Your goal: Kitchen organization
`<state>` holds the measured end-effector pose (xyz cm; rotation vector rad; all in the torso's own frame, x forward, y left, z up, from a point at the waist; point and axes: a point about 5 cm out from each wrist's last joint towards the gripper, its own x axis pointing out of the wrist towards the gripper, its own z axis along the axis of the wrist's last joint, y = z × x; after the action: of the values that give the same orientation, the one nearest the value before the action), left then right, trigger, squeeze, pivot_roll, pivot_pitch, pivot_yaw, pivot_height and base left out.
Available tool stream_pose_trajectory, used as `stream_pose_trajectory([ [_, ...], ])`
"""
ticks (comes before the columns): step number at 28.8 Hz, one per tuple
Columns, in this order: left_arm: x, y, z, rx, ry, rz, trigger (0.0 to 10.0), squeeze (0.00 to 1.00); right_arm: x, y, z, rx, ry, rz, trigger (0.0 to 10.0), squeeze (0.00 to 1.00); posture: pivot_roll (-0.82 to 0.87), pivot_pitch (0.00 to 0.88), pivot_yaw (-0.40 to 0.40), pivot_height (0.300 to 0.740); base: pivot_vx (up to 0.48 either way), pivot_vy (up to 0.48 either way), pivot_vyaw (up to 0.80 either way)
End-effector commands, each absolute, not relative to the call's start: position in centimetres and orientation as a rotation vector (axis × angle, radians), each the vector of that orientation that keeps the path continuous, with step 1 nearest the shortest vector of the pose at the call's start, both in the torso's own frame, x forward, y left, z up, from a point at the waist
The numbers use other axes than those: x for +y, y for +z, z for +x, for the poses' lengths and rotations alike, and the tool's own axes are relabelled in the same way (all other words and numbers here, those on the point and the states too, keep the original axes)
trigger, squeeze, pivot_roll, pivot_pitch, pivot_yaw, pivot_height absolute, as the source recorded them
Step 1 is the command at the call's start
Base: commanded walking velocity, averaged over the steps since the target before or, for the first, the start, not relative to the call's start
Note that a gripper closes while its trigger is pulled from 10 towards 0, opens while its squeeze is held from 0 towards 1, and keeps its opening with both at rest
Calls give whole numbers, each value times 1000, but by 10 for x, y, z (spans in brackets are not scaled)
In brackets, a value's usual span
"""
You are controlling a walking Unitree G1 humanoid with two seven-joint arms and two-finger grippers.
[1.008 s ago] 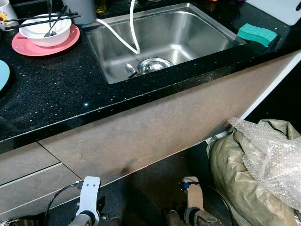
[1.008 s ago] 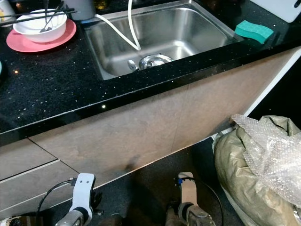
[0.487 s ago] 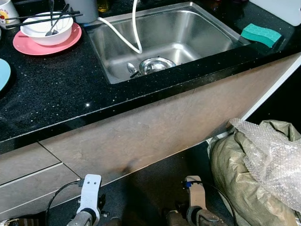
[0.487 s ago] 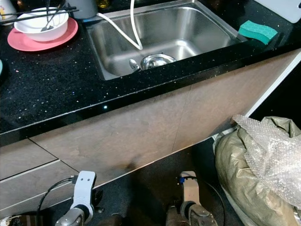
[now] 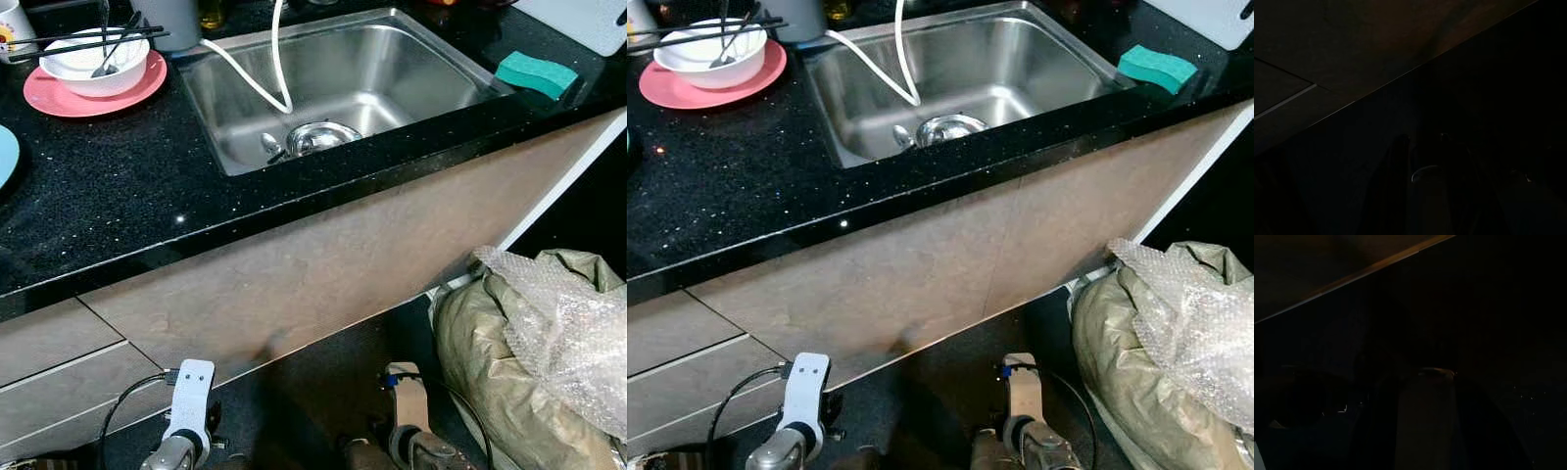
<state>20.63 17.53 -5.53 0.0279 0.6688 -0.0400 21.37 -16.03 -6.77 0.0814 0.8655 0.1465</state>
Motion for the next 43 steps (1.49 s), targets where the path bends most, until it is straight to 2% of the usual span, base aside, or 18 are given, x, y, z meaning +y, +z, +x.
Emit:
stream_pose_trajectory([
  [1, 173, -64, 195, 724, -36, 17, 10000, 0, -160, -72, 207, 886, 136, 87, 10000, 0, 19, 162, -8, 740, 0, 0, 0],
  [43, 172, -66, 195, 740, -42, 12, 10000, 0, -164, -73, 205, 894, 127, 75, 10000, 0, 10, 138, -5, 740, 0, 0, 0],
])
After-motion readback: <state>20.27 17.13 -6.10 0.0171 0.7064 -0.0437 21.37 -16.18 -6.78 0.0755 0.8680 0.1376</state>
